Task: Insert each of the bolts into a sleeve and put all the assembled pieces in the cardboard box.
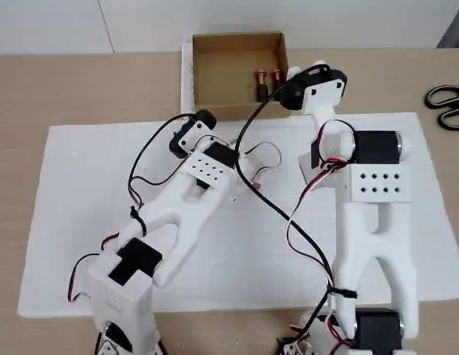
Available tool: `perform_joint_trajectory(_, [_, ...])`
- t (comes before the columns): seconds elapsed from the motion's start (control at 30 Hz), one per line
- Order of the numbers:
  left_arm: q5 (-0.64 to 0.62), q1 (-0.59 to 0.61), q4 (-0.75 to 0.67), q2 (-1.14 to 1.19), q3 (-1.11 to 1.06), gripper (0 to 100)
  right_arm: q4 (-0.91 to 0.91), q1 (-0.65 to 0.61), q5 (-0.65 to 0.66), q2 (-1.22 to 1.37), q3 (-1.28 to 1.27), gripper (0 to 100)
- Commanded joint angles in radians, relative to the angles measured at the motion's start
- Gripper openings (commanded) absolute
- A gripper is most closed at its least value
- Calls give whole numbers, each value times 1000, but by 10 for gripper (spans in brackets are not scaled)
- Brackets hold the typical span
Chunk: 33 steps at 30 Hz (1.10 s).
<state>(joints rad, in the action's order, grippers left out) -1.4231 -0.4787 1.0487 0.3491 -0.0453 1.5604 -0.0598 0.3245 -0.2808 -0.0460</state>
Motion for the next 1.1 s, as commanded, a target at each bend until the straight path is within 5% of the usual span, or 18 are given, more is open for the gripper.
perform_joint_trajectory(0.0, [-28, -5, -41, -5, 38, 95, -16, 2, -9, -48, 5, 5])
perform_joint_trajectory(0.83, [-21, -46, -55, 103, 38, 89, -16, 2, -9, -45, 5, 5])
perform_joint_trajectory(1.07, [-23, -55, -20, 103, 41, 8, -16, 4, -9, -45, 5, 5])
